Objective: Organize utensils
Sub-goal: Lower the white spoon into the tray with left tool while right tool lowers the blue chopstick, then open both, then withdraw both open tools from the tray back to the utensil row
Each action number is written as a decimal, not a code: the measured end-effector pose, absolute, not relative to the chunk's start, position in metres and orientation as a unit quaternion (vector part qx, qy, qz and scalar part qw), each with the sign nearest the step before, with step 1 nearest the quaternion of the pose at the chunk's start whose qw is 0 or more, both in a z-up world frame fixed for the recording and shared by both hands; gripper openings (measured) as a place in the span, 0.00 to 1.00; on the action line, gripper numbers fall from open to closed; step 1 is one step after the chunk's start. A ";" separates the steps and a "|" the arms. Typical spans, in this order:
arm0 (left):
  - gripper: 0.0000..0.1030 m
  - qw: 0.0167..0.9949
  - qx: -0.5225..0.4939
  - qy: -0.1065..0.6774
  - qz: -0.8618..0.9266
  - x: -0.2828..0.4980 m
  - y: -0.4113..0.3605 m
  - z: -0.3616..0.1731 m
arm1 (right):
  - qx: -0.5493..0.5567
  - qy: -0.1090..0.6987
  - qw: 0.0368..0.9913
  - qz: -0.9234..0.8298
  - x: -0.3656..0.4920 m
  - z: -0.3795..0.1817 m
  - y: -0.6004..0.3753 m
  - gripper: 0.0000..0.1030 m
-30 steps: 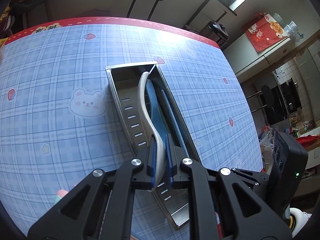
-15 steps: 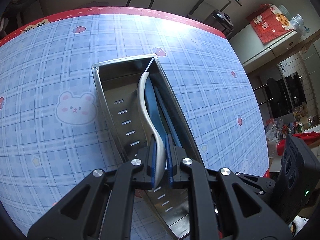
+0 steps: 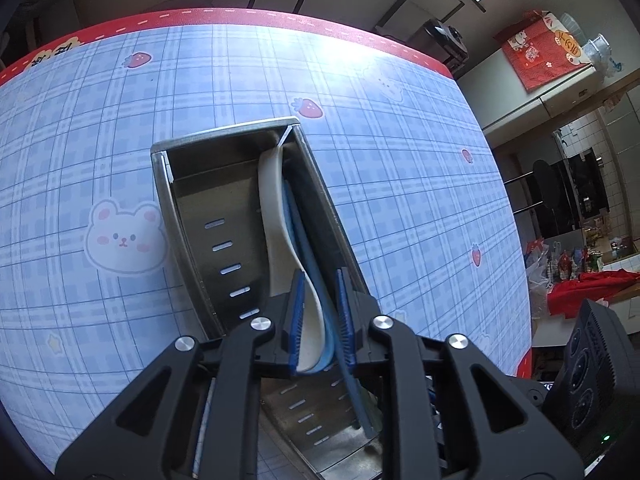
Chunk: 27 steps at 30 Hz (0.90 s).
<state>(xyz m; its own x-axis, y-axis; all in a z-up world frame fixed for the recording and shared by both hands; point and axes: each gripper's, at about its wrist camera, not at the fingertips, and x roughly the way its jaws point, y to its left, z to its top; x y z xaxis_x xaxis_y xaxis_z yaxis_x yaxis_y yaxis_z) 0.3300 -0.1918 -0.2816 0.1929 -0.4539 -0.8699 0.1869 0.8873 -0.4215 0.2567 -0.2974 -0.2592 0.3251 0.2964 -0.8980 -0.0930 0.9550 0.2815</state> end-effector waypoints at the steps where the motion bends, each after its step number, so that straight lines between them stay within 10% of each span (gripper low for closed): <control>1: 0.25 0.765 -0.113 0.598 -0.212 0.330 -0.192 -0.280 | 0.086 0.566 0.811 0.120 0.255 -0.257 -0.298 0.08; 5: 0.32 0.775 -0.110 0.584 -0.214 0.329 -0.188 -0.266 | 0.074 0.555 0.819 0.125 0.246 -0.244 -0.297 0.34; 12: 0.72 0.806 -0.093 0.547 -0.206 0.313 -0.167 -0.229 | 0.054 0.523 0.842 0.119 0.228 -0.217 -0.298 0.82; 18: 0.90 0.824 -0.088 0.527 -0.188 0.289 -0.133 -0.203 | 0.042 0.511 0.848 0.132 0.209 -0.205 -0.292 0.94; 27: 0.92 0.852 -0.053 0.501 -0.143 0.223 -0.074 -0.178 | 0.040 0.506 0.851 0.136 0.170 -0.200 -0.280 0.94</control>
<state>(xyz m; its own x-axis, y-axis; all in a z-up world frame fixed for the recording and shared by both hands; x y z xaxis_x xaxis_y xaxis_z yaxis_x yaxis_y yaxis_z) 0.2229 -0.0744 -0.1784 0.4579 -0.2973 -0.8378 0.1906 0.9533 -0.2341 0.1703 -0.2803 -0.2002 0.4514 0.2720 -0.8498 -0.1906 0.9598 0.2060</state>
